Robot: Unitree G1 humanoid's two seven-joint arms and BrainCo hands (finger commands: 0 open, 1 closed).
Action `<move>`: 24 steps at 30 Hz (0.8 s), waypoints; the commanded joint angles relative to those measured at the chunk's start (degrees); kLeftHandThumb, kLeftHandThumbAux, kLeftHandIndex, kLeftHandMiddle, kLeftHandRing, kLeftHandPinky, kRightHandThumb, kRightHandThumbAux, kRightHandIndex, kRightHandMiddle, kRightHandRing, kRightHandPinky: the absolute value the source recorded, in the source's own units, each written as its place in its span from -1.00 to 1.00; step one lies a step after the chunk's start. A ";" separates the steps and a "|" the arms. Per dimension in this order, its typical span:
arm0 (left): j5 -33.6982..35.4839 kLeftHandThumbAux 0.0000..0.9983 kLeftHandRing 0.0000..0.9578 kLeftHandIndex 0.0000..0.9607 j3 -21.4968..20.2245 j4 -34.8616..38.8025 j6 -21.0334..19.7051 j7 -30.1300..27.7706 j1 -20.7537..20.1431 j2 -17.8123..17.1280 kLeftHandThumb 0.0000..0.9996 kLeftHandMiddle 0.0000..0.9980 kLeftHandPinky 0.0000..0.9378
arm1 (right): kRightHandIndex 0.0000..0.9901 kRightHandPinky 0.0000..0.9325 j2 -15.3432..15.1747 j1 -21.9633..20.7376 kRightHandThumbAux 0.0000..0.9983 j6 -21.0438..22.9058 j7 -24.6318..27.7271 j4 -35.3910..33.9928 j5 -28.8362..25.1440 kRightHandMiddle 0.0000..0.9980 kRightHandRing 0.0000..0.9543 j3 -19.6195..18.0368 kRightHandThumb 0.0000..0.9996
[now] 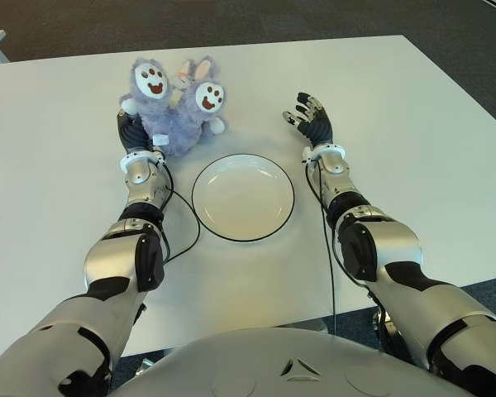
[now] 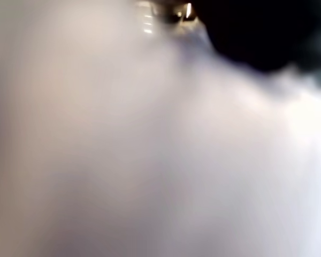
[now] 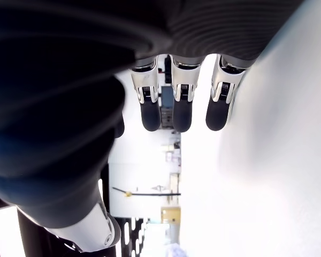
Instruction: Put the doll into the plate.
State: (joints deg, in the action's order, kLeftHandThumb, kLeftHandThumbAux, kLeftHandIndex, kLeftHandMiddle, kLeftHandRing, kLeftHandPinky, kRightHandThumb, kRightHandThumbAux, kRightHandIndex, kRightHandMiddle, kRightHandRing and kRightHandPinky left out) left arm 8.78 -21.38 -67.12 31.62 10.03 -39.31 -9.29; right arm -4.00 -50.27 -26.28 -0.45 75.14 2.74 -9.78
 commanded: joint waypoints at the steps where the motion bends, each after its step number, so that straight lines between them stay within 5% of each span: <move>1: -0.17 0.39 -0.29 -0.14 0.11 -2.56 -0.32 1.43 2.01 1.06 0.43 -0.32 -0.28 | -0.70 -0.74 0.50 1.27 0.67 1.94 0.05 1.45 0.36 -0.76 -0.80 0.03 -0.26; 18: 0.17 0.38 -0.23 -0.12 -0.37 -2.68 1.13 1.83 1.58 1.23 0.44 -0.22 -0.25 | -0.69 -0.74 0.44 1.27 0.67 1.88 0.73 1.43 0.12 -0.77 -0.80 -0.33 -0.20; 22: 0.11 0.37 -0.12 -0.10 -0.39 -2.75 1.65 2.08 1.60 1.24 0.45 -0.12 -0.17 | -0.69 -0.72 0.40 1.30 0.68 1.83 0.77 1.43 0.11 -0.76 -0.80 -0.39 -0.21; 24: 0.03 0.36 0.11 -0.09 -0.34 -2.81 1.90 2.25 1.60 1.23 0.45 0.07 0.08 | -0.67 -0.73 0.41 1.32 0.68 1.76 0.68 1.42 0.15 -0.76 -0.80 -0.38 -0.21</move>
State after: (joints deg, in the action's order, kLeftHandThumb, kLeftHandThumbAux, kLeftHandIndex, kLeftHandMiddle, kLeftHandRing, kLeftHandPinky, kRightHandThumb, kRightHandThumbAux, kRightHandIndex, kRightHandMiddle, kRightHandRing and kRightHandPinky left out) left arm 8.60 -21.45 -67.87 33.03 11.14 -39.71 -9.29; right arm -4.01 -50.33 -26.29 0.06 75.14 2.70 -10.09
